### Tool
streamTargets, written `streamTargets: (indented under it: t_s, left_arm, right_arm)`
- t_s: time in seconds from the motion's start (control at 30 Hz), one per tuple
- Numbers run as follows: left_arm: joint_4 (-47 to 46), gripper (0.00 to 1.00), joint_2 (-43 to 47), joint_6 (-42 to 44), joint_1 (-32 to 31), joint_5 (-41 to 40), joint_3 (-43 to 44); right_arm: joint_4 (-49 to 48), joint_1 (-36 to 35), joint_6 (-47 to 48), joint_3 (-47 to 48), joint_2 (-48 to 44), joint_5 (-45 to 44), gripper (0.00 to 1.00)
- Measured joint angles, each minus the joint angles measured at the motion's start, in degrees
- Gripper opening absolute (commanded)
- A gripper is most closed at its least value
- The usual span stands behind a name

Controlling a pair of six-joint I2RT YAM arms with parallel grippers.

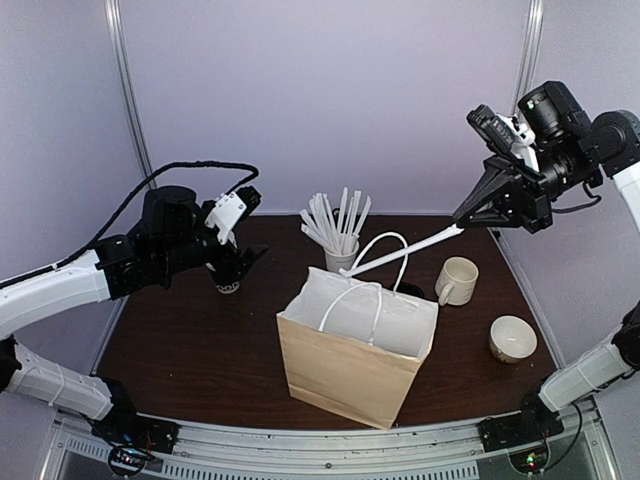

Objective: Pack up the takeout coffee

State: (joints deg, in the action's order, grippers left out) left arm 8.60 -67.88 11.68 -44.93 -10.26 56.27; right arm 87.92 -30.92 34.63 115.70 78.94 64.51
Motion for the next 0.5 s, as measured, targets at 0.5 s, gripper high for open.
streamTargets:
  t_s: [0.5]
  left_arm:
    - [0.00, 0.93, 0.00, 0.11, 0.00, 0.04, 0.00]
  right_arm:
    - [2.67, -0.76, 1.64, 1.01, 0.22, 1.09, 0.00]
